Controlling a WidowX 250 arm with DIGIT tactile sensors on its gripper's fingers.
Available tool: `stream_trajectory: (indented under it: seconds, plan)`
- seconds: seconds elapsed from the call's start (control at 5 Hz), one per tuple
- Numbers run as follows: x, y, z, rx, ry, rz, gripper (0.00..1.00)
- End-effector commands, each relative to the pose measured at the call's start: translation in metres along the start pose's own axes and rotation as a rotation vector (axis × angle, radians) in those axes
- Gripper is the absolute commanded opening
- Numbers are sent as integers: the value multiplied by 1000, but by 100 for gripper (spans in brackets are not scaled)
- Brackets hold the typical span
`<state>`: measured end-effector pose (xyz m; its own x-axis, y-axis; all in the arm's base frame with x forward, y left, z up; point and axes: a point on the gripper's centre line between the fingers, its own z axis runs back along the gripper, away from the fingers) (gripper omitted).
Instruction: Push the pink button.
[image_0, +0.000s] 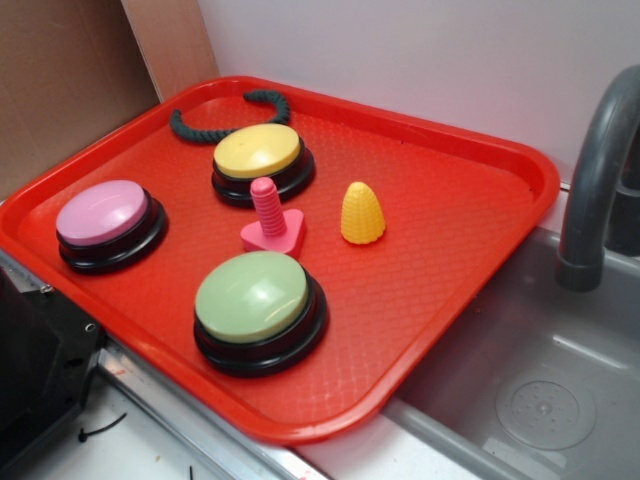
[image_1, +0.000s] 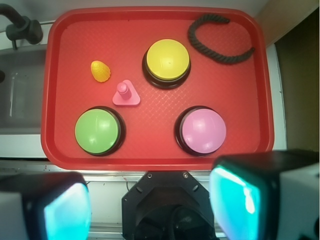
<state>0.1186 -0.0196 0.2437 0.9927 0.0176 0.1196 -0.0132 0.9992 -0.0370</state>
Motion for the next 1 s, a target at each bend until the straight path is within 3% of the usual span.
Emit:
stream_trajectory:
  seconds: [0.0, 0.4, 0.6, 0.8]
  plan:
    - [0, 0, 0, 0, 0, 0, 100]
    - [41, 34, -74, 68, 53, -167, 100]
    - [34, 50, -111, 94, 81, -203, 100]
    - [21, 70, -139, 84, 94, -197, 100]
